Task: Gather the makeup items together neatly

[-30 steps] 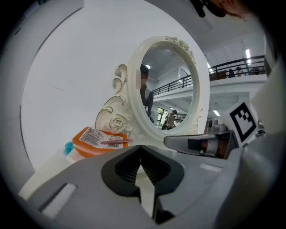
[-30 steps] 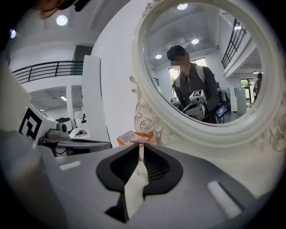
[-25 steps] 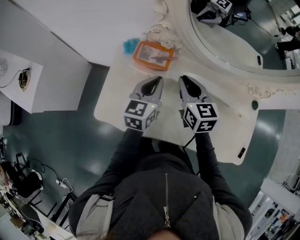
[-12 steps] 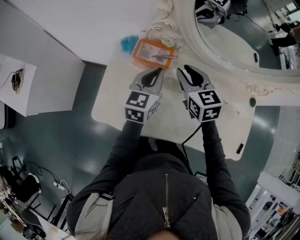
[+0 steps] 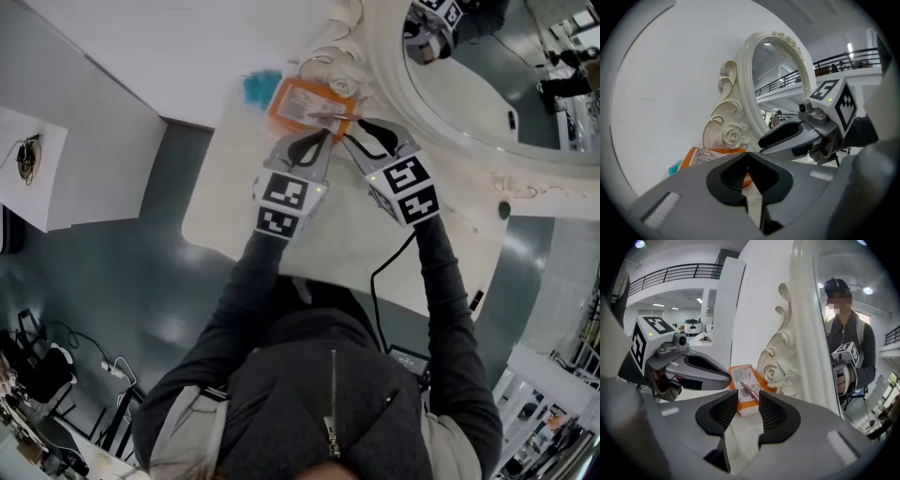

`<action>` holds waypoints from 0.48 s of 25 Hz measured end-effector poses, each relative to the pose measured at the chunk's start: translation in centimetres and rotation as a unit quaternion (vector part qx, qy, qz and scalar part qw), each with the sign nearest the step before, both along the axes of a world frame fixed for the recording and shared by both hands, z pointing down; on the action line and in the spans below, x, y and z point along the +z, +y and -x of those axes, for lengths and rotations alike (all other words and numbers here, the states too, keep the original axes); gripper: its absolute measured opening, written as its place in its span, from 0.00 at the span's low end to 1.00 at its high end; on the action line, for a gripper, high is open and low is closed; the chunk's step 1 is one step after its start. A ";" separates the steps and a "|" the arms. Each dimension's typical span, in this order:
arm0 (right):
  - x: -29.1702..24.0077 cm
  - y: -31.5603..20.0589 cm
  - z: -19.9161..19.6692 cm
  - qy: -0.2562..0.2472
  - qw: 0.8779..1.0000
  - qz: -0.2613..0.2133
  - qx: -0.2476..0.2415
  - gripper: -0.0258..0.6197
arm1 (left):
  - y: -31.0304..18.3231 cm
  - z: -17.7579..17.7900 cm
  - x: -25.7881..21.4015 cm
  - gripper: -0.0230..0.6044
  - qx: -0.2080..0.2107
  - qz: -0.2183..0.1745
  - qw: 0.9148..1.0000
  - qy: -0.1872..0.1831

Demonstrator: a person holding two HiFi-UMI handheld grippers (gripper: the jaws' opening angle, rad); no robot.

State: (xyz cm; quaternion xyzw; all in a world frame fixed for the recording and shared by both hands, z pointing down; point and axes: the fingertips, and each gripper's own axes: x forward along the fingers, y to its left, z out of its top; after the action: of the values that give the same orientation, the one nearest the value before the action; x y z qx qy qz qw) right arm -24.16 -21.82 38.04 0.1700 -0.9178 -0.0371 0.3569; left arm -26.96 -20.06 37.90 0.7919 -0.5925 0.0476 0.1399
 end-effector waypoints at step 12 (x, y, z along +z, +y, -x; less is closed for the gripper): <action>1.8 -1.8 2.0 0.098 0.992 -0.043 -0.069 0.28 | -1.7 1.7 1.0 0.05 0.005 0.011 1.000 -0.006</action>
State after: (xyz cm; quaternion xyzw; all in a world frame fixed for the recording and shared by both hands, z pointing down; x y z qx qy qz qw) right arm -26.21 -23.59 39.84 0.1169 -0.8856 -0.1174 0.4340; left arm -28.64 -21.78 38.93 0.7930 -0.5889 0.0598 0.1443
